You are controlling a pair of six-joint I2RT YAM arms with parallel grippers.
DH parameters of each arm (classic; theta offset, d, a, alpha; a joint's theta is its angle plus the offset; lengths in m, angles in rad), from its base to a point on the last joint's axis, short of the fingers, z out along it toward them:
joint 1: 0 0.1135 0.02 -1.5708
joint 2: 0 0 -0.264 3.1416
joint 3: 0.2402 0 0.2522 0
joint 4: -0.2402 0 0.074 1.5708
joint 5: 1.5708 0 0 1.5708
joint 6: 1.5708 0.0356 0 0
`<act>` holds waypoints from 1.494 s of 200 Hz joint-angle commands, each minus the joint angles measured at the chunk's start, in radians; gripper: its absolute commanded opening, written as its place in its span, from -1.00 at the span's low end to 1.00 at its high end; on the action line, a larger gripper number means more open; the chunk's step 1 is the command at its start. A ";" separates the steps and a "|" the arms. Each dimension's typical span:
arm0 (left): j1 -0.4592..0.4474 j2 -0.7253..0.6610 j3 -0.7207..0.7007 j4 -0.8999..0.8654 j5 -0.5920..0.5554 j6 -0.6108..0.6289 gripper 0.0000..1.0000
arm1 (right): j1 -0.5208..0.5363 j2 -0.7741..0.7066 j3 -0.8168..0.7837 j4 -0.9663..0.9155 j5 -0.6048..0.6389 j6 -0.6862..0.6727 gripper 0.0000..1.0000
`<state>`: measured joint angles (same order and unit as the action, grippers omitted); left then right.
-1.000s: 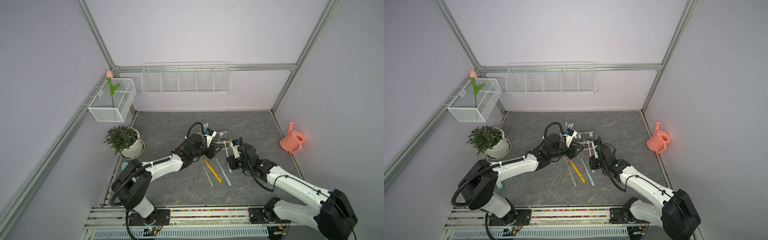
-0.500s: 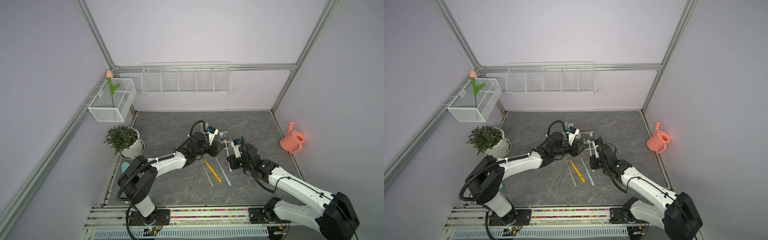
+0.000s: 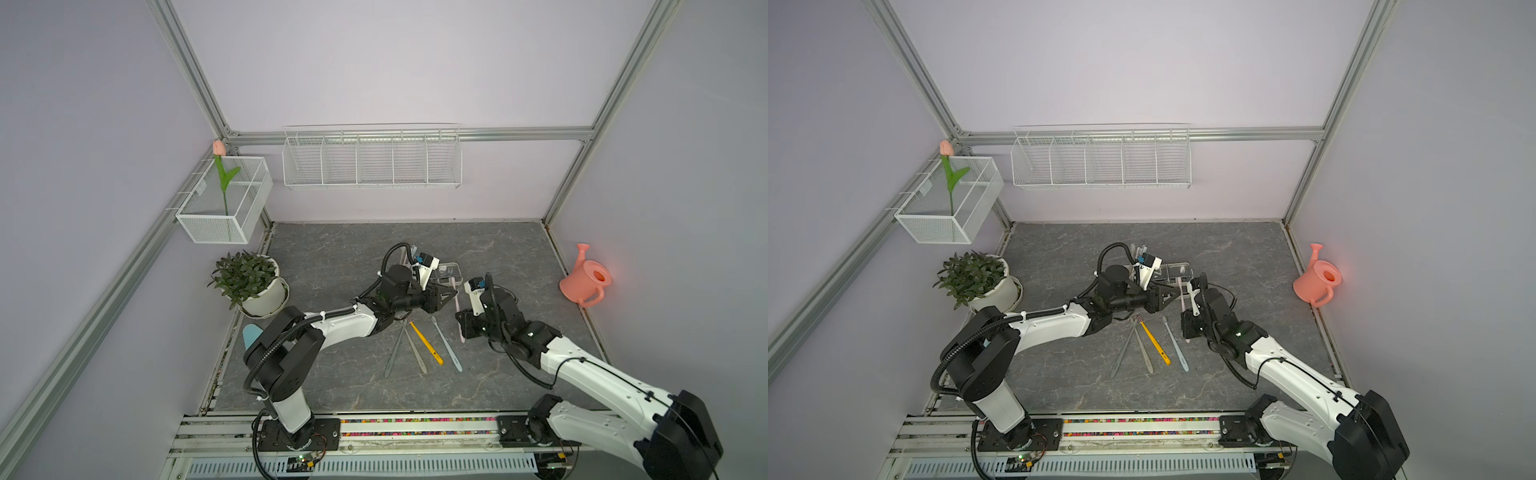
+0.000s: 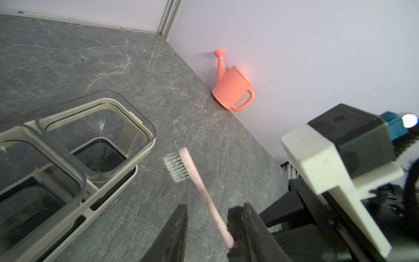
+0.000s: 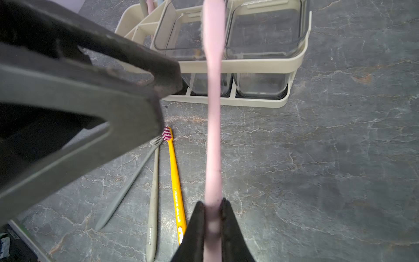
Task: Place the toothbrush into the toothbrush holder
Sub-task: Pick up the toothbrush from the center of the board.
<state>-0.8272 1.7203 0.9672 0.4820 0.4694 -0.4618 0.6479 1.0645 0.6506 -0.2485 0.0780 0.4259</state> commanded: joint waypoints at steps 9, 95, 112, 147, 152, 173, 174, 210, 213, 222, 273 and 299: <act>-0.008 0.032 0.032 0.032 0.019 -0.026 -0.15 | 0.000 -0.017 -0.020 0.010 0.010 -0.001 -0.71; -0.010 0.078 0.048 0.071 0.025 -0.045 -0.15 | 0.000 -0.031 -0.030 0.026 0.005 -0.003 -0.71; -0.010 0.086 0.055 0.083 0.030 -0.051 -0.16 | 0.000 -0.029 -0.031 0.029 0.000 -0.003 -0.71; -0.009 0.102 0.079 0.093 0.038 -0.062 -0.16 | 0.001 -0.028 -0.032 0.036 -0.005 -0.004 -0.71; -0.009 0.107 0.083 0.093 0.040 -0.063 -0.17 | 0.001 -0.029 -0.032 0.037 -0.003 -0.006 -0.71; -0.010 0.118 0.088 0.093 0.049 -0.063 -0.21 | 0.001 -0.035 -0.033 0.038 0.000 -0.008 -0.71; -0.009 0.118 0.088 0.093 0.049 -0.064 -0.21 | 0.002 -0.036 -0.034 0.038 0.000 -0.008 -0.70; -0.010 0.127 0.087 0.092 0.058 -0.069 -0.23 | 0.002 -0.049 -0.041 0.043 0.006 -0.010 -0.71; -0.010 0.127 0.087 0.091 0.058 -0.070 -0.23 | 0.002 -0.049 -0.042 0.044 0.006 -0.009 -0.70; -0.010 0.128 0.087 0.093 0.056 -0.070 -0.24 | 0.001 -0.049 -0.043 0.047 0.005 -0.009 -0.71; -0.010 0.144 0.100 0.099 0.057 -0.076 -0.29 | 0.002 -0.046 -0.043 0.054 -0.003 -0.012 -0.70; -0.012 0.154 0.105 0.116 0.066 -0.090 -0.40 | 0.001 -0.047 -0.044 0.056 -0.003 -0.015 -0.71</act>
<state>-0.8318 1.8503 1.0409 0.5644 0.5217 -0.5293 0.6479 1.0321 0.6250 -0.2211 0.0814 0.4225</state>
